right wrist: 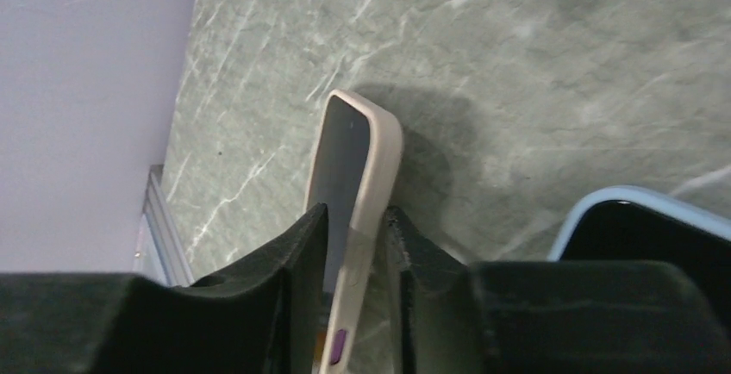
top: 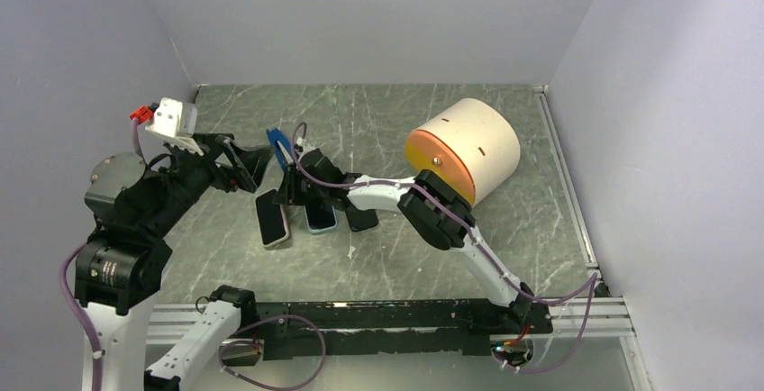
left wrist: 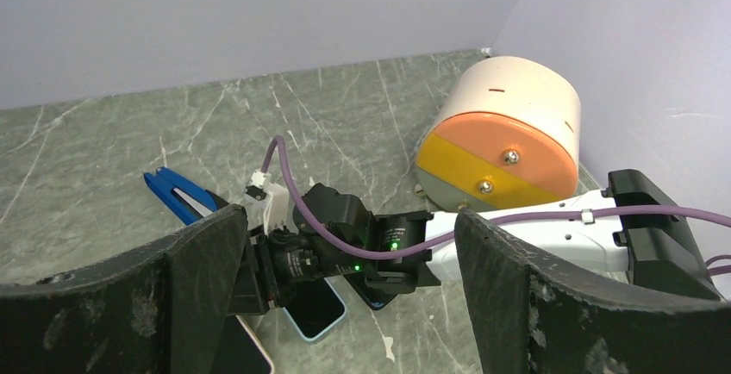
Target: Put the phone into the phone case
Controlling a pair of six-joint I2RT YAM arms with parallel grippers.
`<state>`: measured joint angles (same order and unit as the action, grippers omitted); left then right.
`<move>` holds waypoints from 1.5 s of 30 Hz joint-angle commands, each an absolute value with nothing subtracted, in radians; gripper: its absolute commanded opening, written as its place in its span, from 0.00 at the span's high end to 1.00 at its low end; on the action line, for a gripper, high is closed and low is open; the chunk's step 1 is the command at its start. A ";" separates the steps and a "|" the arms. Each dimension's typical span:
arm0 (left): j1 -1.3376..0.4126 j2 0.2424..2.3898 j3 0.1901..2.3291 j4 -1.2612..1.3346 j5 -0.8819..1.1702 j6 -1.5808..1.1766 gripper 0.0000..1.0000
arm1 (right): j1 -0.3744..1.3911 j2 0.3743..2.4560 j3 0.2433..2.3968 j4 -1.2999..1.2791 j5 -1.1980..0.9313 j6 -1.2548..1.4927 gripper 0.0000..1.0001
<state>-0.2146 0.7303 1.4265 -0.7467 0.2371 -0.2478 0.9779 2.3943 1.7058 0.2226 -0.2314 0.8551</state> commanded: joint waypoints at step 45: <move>-0.215 0.820 0.982 -0.486 0.627 -0.452 0.06 | 0.916 0.851 0.941 -0.347 0.441 0.575 0.01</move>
<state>-0.2146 0.8486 1.0332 -0.5919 0.5587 -0.3874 0.9165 0.9180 0.9661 -0.2928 0.3477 0.5552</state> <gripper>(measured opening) 0.940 0.989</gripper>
